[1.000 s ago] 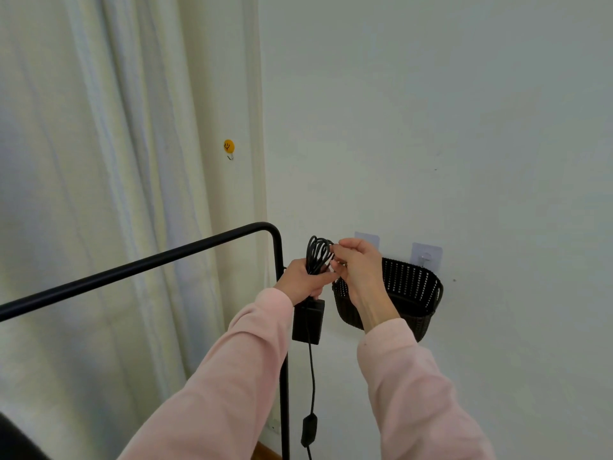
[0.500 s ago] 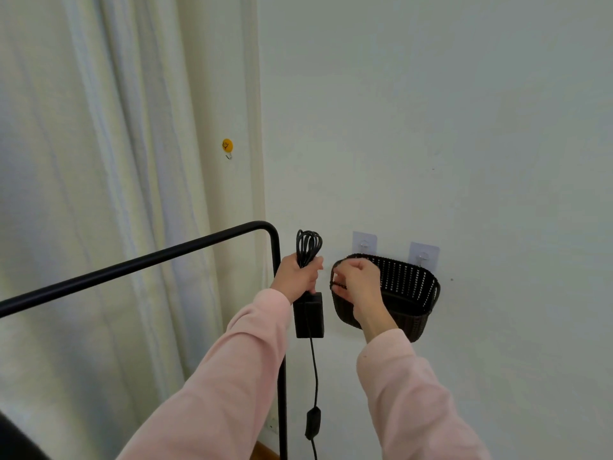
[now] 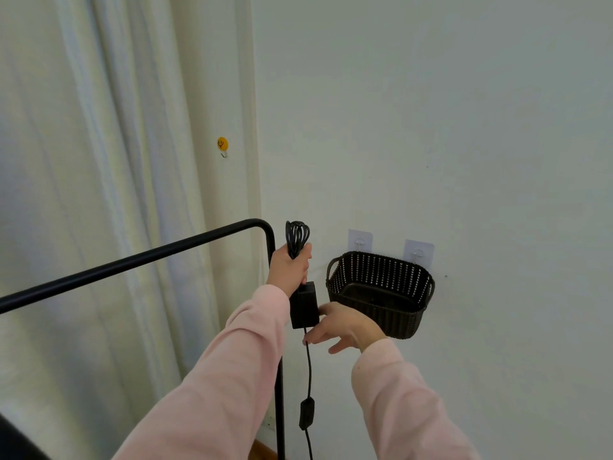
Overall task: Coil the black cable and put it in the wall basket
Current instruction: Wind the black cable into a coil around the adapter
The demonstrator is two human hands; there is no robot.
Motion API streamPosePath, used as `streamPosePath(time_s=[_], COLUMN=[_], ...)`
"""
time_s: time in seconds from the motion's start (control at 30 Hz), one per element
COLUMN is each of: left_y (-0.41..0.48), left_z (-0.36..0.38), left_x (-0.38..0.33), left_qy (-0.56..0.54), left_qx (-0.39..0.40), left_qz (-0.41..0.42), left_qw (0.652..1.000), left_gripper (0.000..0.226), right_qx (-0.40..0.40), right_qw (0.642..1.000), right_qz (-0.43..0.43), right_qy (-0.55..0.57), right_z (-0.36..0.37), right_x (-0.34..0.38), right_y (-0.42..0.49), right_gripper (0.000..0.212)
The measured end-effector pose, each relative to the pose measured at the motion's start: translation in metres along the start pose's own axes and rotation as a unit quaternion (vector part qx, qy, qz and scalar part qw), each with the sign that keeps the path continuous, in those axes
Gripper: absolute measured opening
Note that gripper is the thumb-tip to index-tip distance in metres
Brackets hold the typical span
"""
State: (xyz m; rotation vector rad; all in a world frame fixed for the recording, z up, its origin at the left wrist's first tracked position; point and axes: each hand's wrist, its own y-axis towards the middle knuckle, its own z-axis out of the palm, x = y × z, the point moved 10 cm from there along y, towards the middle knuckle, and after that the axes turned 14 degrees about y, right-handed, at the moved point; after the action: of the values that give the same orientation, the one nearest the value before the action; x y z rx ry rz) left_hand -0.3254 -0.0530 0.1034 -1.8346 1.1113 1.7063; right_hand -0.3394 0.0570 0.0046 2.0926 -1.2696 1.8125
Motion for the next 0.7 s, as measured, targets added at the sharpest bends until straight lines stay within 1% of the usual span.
streamPosePath(time_s=[0.1, 0.27, 0.37, 0.4, 0.47, 0.57, 0.63, 0.7], left_y=[0.0, 0.0, 0.001, 0.002, 0.002, 0.0, -0.002, -0.004], left_z=[-0.004, -0.007, -0.004, -0.003, 0.0, 0.002, 0.006, 0.01], left_x=[0.002, 0.001, 0.002, 0.002, 0.003, 0.001, -0.001, -0.003], left_qy=[-0.015, -0.017, 0.018, 0.035, 0.063, 0.091, 0.105, 0.126], left_qx=[-0.011, -0.018, -0.009, -0.002, 0.009, 0.027, 0.05, 0.076], left_qz=[-0.009, -0.005, 0.002, 0.006, 0.012, 0.019, 0.026, 0.035], left_qw=[1.0, 1.0, 1.0, 0.999, 0.998, 0.995, 0.993, 0.988], left_gripper=[0.025, 0.026, 0.026, 0.026, 0.026, 0.027, 0.027, 0.027], right_qx=[0.013, 0.014, -0.001, -0.008, -0.025, -0.061, -0.078, -0.086], right_qw=[1.0, 1.0, 0.999, 0.999, 0.997, 0.992, 0.988, 0.987], right_qz=[-0.006, -0.017, -0.012, -0.011, -0.018, -0.052, -0.074, -0.086], right_qy=[-0.007, 0.022, 0.042, 0.052, 0.077, 0.099, 0.107, 0.108], right_z=[0.0, -0.003, -0.008, -0.01, -0.016, -0.027, -0.032, -0.033], right_x=[0.001, 0.004, 0.007, 0.009, 0.017, 0.03, 0.036, 0.041], right_y=[-0.004, -0.009, -0.011, -0.012, -0.014, -0.017, -0.019, -0.019], right_gripper=[0.053, 0.052, 0.062, 0.063, 0.053, 0.029, 0.023, 0.022])
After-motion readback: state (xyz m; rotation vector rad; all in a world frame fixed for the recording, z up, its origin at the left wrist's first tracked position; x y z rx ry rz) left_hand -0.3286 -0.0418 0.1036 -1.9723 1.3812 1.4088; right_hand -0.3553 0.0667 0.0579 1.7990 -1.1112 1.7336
